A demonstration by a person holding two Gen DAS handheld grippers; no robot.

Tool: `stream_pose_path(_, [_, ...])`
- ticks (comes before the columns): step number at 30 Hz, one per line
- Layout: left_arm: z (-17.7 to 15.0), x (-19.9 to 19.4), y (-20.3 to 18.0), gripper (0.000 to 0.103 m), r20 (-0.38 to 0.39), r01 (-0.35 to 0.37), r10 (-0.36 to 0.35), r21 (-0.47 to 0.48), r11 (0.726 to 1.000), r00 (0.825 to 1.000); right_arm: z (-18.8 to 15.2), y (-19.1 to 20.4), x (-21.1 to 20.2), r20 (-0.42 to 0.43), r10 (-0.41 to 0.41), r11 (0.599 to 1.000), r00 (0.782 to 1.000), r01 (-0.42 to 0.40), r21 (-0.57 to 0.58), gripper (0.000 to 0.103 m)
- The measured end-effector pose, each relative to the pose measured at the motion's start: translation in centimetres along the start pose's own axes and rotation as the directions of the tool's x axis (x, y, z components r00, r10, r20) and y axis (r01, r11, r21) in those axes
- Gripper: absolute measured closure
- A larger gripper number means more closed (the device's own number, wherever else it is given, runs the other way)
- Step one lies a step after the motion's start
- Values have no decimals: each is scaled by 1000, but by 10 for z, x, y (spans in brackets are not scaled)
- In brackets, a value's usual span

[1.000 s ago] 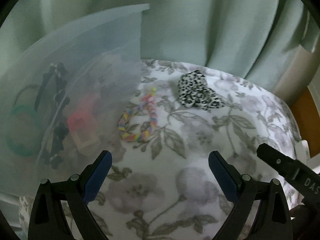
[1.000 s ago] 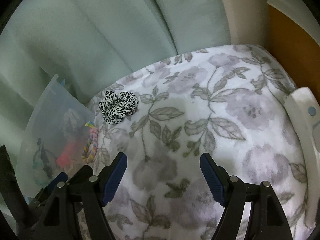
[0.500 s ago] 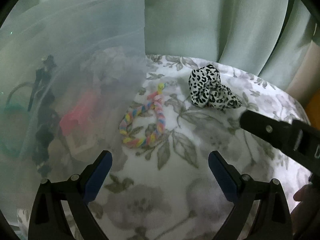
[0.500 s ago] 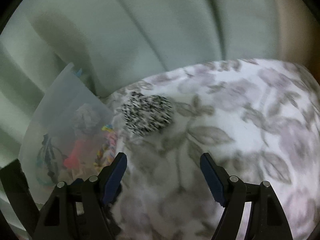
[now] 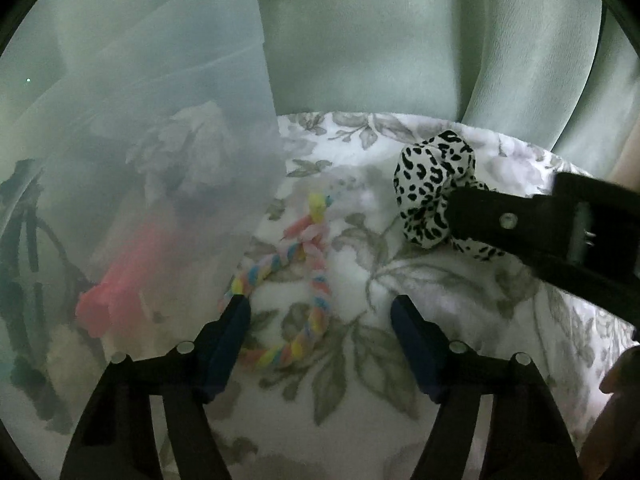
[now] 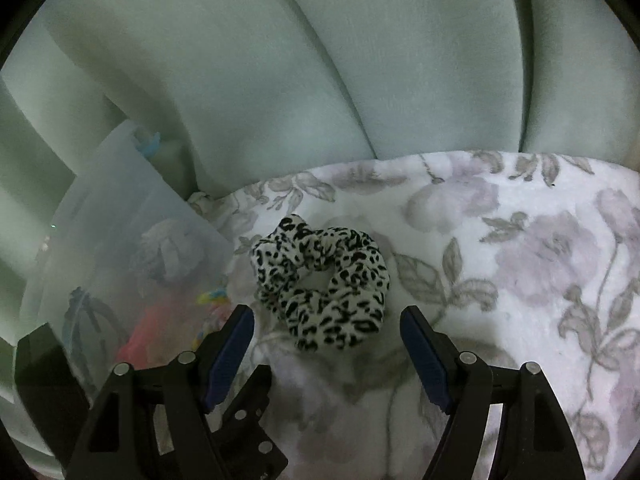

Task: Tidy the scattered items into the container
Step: 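Grasp the rainbow braided rope with the left gripper while the right grasps the leopard-print scrunchie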

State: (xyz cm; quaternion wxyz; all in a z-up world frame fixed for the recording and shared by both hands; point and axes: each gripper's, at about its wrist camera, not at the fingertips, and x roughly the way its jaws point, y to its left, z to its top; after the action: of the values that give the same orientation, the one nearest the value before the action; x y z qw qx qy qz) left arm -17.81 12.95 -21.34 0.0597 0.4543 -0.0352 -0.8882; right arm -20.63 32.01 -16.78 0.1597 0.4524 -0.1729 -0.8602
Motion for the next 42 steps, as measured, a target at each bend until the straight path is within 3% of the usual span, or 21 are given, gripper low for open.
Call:
stream_pose_path(2, [-6, 6, 1, 36, 7, 23, -22, -12, 1000, 1000, 1, 0, 5, 1, -6, 1000, 1000, 6, 2, 25])
stream_pose_path(4, [-11, 11, 1, 46, 10, 43, -43, -27, 999, 999, 3, 0, 8, 5, -12, 1000, 1000, 12, 5, 36])
stream_pose_path(6, [-16, 14, 0, 53, 16, 50, -49, -31, 998, 999, 4, 0, 10, 4, -25, 1000, 1000, 25, 5, 58])
stream_pose_path(9, [-21, 15, -3, 64, 24, 59, -59, -29, 998, 998, 3, -2, 6, 11, -22, 1000, 1000, 22, 12, 67])
stream_pose_path(16, [-22, 12, -2, 92, 32, 58, -56, -38, 998, 998, -1, -1, -15, 40, -29, 1000, 999, 29, 4, 70])
stream_pose_path(28, [-32, -2, 1, 95, -13, 115, -116, -62, 991, 993, -20, -6, -49, 68, -48, 996, 997, 42, 84, 71])
stream_pose_path(42, [-60, -44, -5, 95, -106, 191, -193, -25, 981, 975, -93, -15, -102, 33, -58, 956, 998, 46, 291, 71])
